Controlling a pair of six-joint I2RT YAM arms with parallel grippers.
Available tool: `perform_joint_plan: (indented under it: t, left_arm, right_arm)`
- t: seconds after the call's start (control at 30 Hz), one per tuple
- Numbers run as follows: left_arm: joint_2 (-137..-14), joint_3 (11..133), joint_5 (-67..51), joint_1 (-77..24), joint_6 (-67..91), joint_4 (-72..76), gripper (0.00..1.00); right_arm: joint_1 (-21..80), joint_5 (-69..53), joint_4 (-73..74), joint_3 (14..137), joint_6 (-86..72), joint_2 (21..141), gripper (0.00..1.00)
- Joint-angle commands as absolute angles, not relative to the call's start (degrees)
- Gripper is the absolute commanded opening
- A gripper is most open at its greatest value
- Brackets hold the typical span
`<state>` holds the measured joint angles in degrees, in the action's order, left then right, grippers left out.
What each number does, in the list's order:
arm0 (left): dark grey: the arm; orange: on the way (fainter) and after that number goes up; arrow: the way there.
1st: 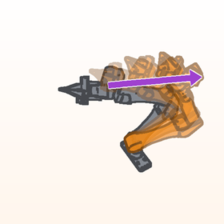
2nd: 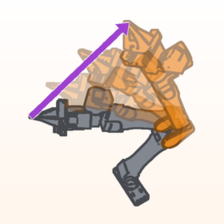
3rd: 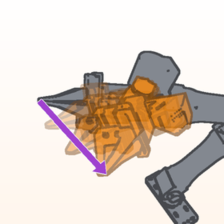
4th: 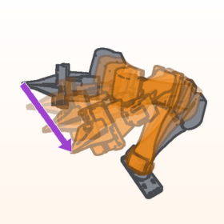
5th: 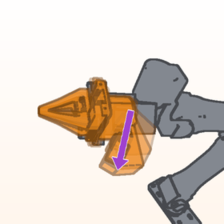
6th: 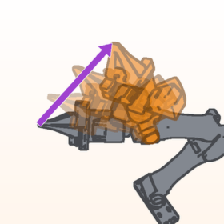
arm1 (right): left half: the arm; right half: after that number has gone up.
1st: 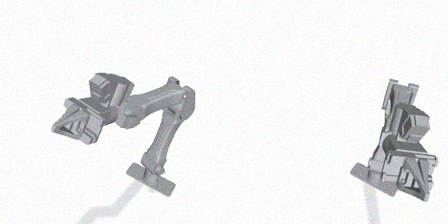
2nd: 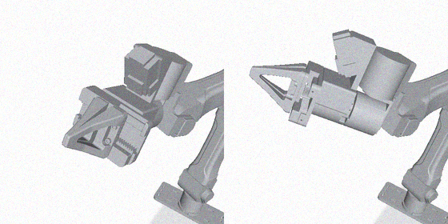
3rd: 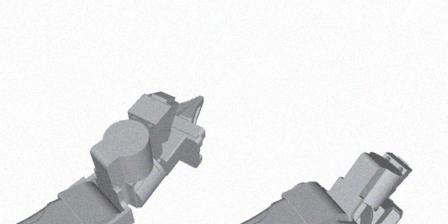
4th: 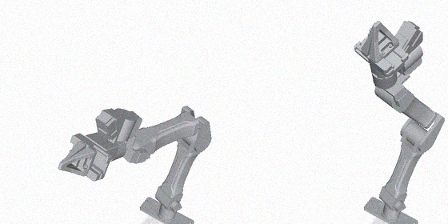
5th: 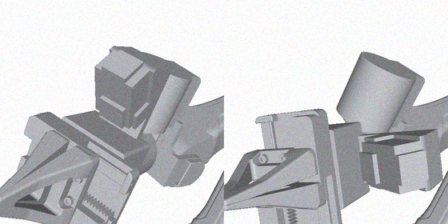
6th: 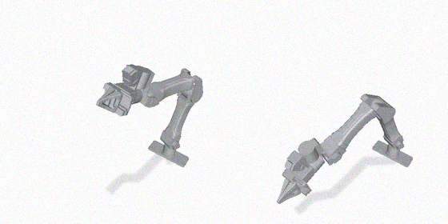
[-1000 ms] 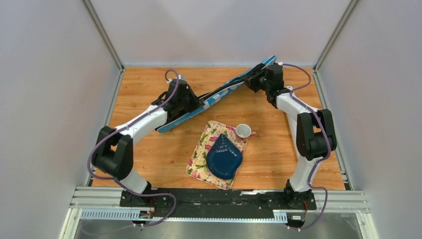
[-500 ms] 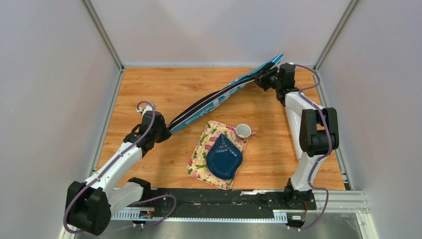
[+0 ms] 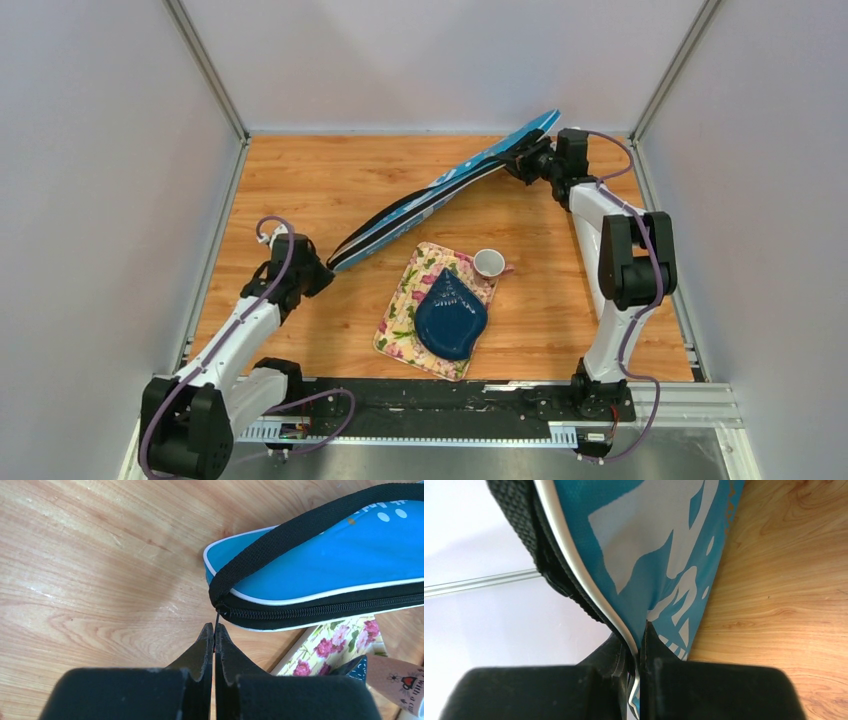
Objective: Pack up the badminton gear
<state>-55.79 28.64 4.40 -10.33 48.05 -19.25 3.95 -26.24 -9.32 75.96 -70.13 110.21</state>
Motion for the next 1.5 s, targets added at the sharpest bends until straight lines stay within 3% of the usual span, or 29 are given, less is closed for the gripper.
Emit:
perform_joint_plan:
  t: [0.0,0.03,0.07,0.13,0.17,0.2,0.33,0.47,0.67,0.77,0.87,0.93,1.1,1.27,1.3,1.47]
  left_arm:
    - [-55.3,28.9,9.6,-6.6,46.9,-26.2,0.00]
    - [-55.0,31.2,8.5,-5.8,45.9,-26.5,0.00]
    - [-54.7,32.5,7.0,-4.3,45.6,-27.1,0.28]
    - [-53.7,35.8,6.9,-3.5,44.6,-28.4,0.53]
    - [-52.4,36.8,7.6,-3.4,44.2,-28.9,0.80]
    - [-51.6,37.7,7.8,-3.4,43.9,-29.6,0.84]
    - [-46.4,38.9,6.8,-3.4,42.3,-27.5,0.84]
    - [-43.9,37.8,-5.1,-3.4,38.9,-21.4,0.85]
    - [-46.8,35.8,-25.4,-3.5,40.9,-12.3,0.83]
    - [-46.5,33.7,-28.5,-3.9,43.2,-9.5,0.83]
    - [-46.2,33.3,-29.3,-4.2,43.0,-10.5,0.83]
    - [-46.0,33.7,-29.5,-4.2,42.6,-11.2,0.83]
    - [-46.0,35.9,-30.4,-4.3,41.4,-12.5,0.84]
    - [-46.0,36.9,-32.0,-4.3,40.8,-12.8,0.85]
    - [-46.0,36.9,-32.1,-4.3,40.6,-12.7,0.85]
    - [-47.5,37.9,-32.9,-5.4,39.5,-12.6,0.85]
  right_arm:
    - [1.5,-20.7,-14.1,77.2,-70.3,110.1,0.00]
    - [1.9,-20.7,-14.5,75.8,-70.5,109.9,0.00]
    - [2.2,-20.7,-14.8,75.2,-70.6,109.4,0.00]
    - [3.6,-20.2,-16.3,72.5,-71.3,108.9,0.00]
    - [4.2,-19.8,-17.2,71.4,-71.6,108.2,0.00]
    - [4.9,-18.2,-19.1,70.3,-72.4,107.8,0.00]
    - [11.3,-10.7,-27.2,63.3,-73.7,104.6,0.00]
    - [17.5,-4.0,-32.9,59.8,-73.7,103.7,0.00]
    - [25.3,-4.8,-28.8,66.7,-69.3,109.6,0.02]
    - [27.3,-6.8,-25.3,70.2,-67.2,112.6,0.07]
    - [27.8,-10.7,-12.5,77.1,-61.1,114.7,0.16]
    - [27.8,-10.9,-6.4,81.2,-54.2,114.4,0.37]
    - [26.9,-6.1,11.5,88.1,-38.4,111.2,0.71]
    - [23.8,-1.7,29.1,98.6,-23.4,110.7,0.83]
    - [23.3,-0.2,31.3,99.5,-21.6,109.6,0.90]
    - [21.6,11.6,37.1,97.5,-13.9,101.4,0.95]
